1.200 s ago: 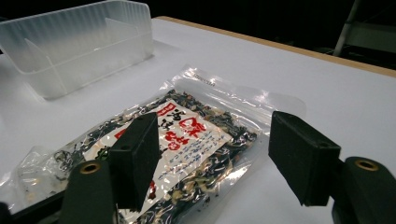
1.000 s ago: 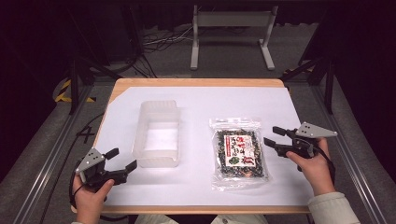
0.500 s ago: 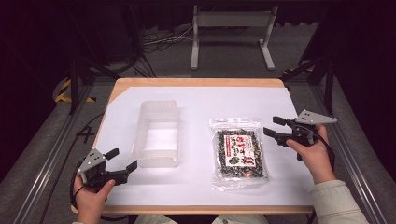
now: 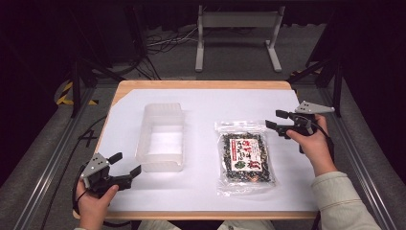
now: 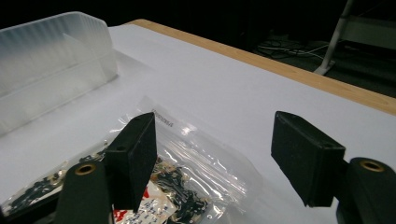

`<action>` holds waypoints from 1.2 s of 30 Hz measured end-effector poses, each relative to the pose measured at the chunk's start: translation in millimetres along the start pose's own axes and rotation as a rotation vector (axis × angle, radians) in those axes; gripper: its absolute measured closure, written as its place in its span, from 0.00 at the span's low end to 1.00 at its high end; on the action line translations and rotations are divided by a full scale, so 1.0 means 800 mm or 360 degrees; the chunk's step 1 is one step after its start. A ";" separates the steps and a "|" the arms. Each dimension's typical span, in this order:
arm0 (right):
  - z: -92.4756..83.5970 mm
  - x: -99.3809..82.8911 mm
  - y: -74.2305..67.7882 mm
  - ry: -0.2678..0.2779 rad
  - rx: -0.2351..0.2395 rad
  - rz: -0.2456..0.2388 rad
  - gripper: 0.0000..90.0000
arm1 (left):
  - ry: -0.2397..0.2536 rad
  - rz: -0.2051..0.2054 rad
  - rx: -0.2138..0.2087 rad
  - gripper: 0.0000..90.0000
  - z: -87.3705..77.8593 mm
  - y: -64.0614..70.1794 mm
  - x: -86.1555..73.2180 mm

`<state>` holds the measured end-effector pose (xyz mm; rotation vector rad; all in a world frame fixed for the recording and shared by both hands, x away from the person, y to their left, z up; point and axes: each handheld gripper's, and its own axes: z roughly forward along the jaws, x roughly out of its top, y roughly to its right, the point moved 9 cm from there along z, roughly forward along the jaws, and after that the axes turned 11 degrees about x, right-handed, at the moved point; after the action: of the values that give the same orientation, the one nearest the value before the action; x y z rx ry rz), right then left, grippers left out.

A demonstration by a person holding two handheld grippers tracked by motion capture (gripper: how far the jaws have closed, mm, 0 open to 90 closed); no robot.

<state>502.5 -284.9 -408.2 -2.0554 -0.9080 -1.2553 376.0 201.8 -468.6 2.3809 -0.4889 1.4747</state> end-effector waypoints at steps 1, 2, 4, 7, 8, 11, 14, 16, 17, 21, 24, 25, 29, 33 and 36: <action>0.003 -0.001 0.003 0.0000 -0.0003 0.0014 0.35 | 0.0002 0.0000 0.0001 0.12 0.000 0.000 0.000; 0.006 -0.004 0.008 -0.0010 -0.0010 0.0018 0.35 | 0.0001 0.0000 0.0002 0.12 0.000 0.000 0.000; 0.009 -0.006 0.012 -0.0017 -0.0013 0.0031 0.34 | 0.0002 0.0000 0.0002 0.12 0.000 0.000 0.000; 0.019 -0.015 0.022 -0.0045 -0.0023 0.0055 0.33 | 0.0003 0.0000 0.0004 0.12 0.000 0.000 0.000; 0.021 -0.017 0.024 -0.0050 -0.0022 0.0072 0.33 | 0.0003 0.0001 0.0005 0.12 0.000 0.000 0.000; 0.028 -0.025 0.030 -0.0081 -0.0022 0.0093 0.33 | 0.0004 0.0008 0.0006 0.12 0.000 0.000 0.000; 0.033 -0.031 0.033 -0.0105 -0.0019 0.0120 0.33 | -0.0002 0.0000 0.0007 0.12 -0.001 0.001 -0.002; 0.036 -0.034 0.035 -0.0120 -0.0018 0.0123 0.33 | -0.0001 0.0002 0.0012 0.12 -0.002 0.000 -0.003; 0.038 -0.036 0.036 -0.0128 -0.0015 0.0130 0.33 | 0.0000 0.0001 0.0014 0.12 -0.002 0.000 -0.003; 0.045 -0.043 0.040 -0.0144 -0.0015 0.0154 0.33 | 0.0005 -0.0002 0.0019 0.12 -0.004 -0.001 -0.004; 0.047 -0.046 0.042 -0.0153 -0.0013 0.0169 0.33 | 0.0007 -0.0003 0.0022 0.12 -0.005 -0.001 -0.004; 0.048 -0.047 0.043 -0.0155 -0.0013 0.0167 0.33 | 0.0007 -0.0004 0.0023 0.12 -0.006 -0.001 -0.005; 0.054 -0.053 0.043 -0.0174 0.0002 0.0181 0.32 | 0.0008 0.0000 0.0024 0.12 -0.007 -0.002 -0.005; 0.057 -0.056 0.044 -0.0189 0.0010 0.0195 0.32 | 0.0009 -0.0003 0.0025 0.12 -0.007 -0.002 -0.006; 0.060 -0.059 0.044 -0.0198 0.0023 0.0207 0.32 | 0.0002 0.0002 0.0019 0.12 -0.007 -0.001 -0.006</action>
<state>539.4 -282.8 -474.2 -2.1630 -0.8212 -1.0601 370.3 205.7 -470.8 2.3886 -0.4826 1.4837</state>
